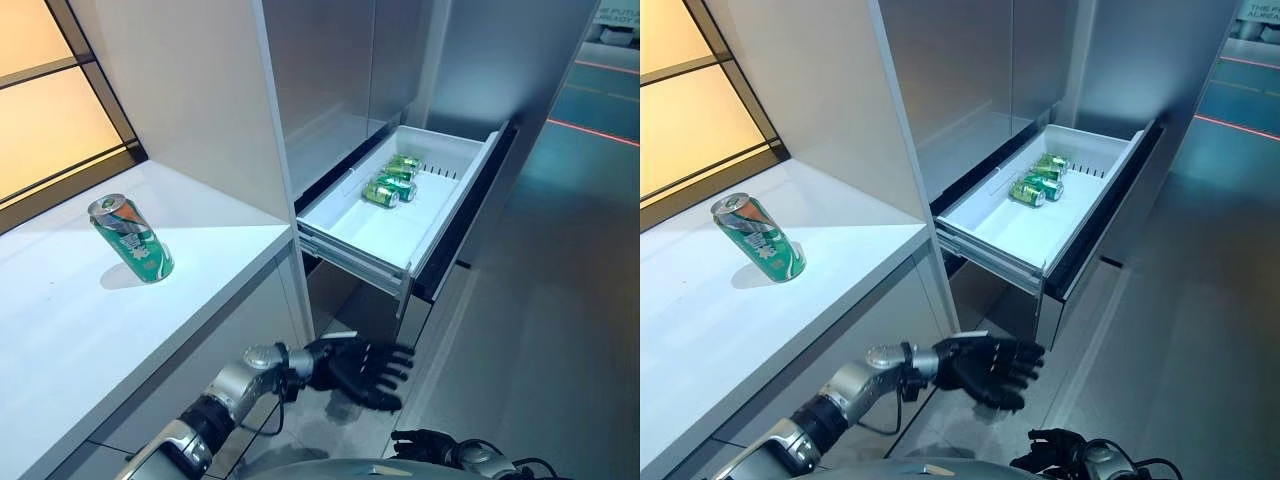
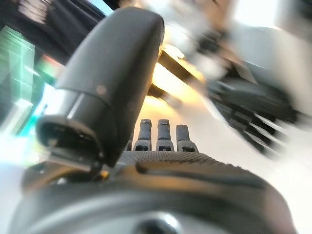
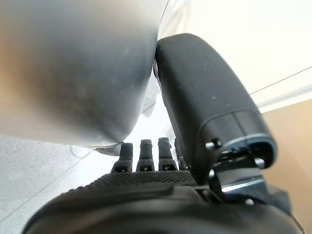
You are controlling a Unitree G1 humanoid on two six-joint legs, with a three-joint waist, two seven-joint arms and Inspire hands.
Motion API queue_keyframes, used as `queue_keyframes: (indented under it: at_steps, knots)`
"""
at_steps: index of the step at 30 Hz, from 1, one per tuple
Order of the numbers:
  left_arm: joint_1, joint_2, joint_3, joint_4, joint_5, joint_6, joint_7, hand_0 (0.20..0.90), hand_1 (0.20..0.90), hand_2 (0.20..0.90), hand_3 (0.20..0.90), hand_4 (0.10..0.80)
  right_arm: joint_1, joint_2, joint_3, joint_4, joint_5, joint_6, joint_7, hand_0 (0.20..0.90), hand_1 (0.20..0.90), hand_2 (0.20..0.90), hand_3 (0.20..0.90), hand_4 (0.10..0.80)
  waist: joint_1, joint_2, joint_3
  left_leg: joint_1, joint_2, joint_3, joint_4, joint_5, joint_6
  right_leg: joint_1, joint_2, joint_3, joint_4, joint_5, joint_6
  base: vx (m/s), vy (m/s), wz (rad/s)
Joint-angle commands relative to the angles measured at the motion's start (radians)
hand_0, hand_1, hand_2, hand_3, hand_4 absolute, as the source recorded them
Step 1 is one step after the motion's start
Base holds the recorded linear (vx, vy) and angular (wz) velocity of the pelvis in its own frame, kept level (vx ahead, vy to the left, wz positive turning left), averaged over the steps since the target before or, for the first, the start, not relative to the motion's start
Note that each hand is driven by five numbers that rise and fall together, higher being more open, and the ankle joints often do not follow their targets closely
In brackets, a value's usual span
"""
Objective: Put drinks into fridge and close the fridge
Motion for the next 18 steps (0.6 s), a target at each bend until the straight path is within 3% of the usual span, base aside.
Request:
queue_keyframes:
  at_steps: [1,2,5,8,11,13,16,18]
  knots:
    - [-0.151,-0.046,0.100,-0.174,-0.423,-0.018,-0.004,0.900,0.900,0.900,0.900,0.800,-0.003,0.030,0.033,0.038,0.005,-0.022,-0.001,0.900,0.900,0.900,0.900,0.800,0.007,-0.053,-0.003,-0.001,-0.060,0.012,0.002,-0.079,0.071,-0.017,-0.002,0.047,0.007,0.047,0.043,0.036,-0.006,0.02]
    - [-0.183,-0.055,0.134,-0.272,-0.518,-0.035,0.053,0.900,0.900,0.900,0.900,0.800,0.008,0.036,0.035,0.043,0.000,-0.028,-0.005,0.900,0.900,0.900,0.900,0.800,0.004,-0.057,-0.007,0.002,-0.059,0.014,0.002,-0.083,0.071,-0.012,-0.004,0.048,0.004,0.047,0.043,0.043,-0.007,0.03]
    - [-0.245,-0.056,0.176,-0.356,-0.633,-0.151,0.104,0.900,0.900,0.900,0.900,0.800,0.018,0.046,0.045,0.054,-0.001,-0.036,-0.012,0.900,0.900,0.900,0.900,0.800,0.000,-0.063,-0.014,0.005,-0.058,0.014,0.002,-0.088,0.070,-0.007,-0.007,0.044,0.000,0.046,0.043,0.040,-0.012,0.02]
    - [-0.335,-0.038,0.230,-0.450,-0.620,-0.343,0.194,0.900,0.900,0.900,0.900,0.800,0.023,0.057,0.065,0.067,0.006,-0.041,-0.017,0.900,0.900,0.900,0.900,0.800,-0.003,-0.070,-0.022,0.009,-0.058,0.013,0.002,-0.091,0.068,0.003,-0.010,0.034,-0.005,0.041,0.040,0.047,-0.020,0.03]
    - [-0.414,0.015,0.270,-0.513,-0.513,-0.524,0.347,0.900,0.900,0.900,0.900,0.800,0.026,0.061,0.083,0.083,0.012,-0.051,-0.018,0.900,0.900,0.900,0.900,0.800,-0.001,-0.071,-0.031,0.010,-0.058,0.007,0.002,-0.090,0.065,0.012,-0.011,0.023,-0.009,0.034,0.037,0.043,-0.011,0.07]
    - [-0.465,0.066,0.330,-0.515,-0.364,-0.652,0.505,0.900,0.900,0.900,0.900,0.800,0.030,0.061,0.092,0.094,0.010,-0.055,-0.015,0.900,0.900,0.900,0.900,0.800,0.006,-0.072,-0.042,0.013,-0.059,0.000,0.002,-0.091,0.063,0.021,-0.011,0.014,-0.013,0.027,0.035,0.049,-0.009,0.13]
    - [-0.499,0.126,0.396,-0.491,-0.165,-0.739,0.663,0.900,0.900,0.900,0.900,0.800,0.032,0.061,0.096,0.116,0.007,-0.065,-0.009,0.900,0.900,0.900,0.900,0.800,0.017,-0.071,-0.054,0.016,-0.059,-0.009,0.002,-0.091,0.059,0.032,-0.011,0.001,-0.015,0.018,0.032,0.053,-0.005,0.06]
    - [-0.514,0.167,0.434,-0.478,0.001,-0.748,0.752,0.900,0.900,0.900,0.900,0.800,0.027,0.061,0.097,0.131,0.001,-0.068,-0.004,0.900,0.900,0.900,0.900,0.800,0.027,-0.070,-0.060,0.016,-0.059,-0.018,0.002,-0.091,0.057,0.038,-0.011,-0.008,-0.016,0.011,0.029,0.044,-0.002,0.08]
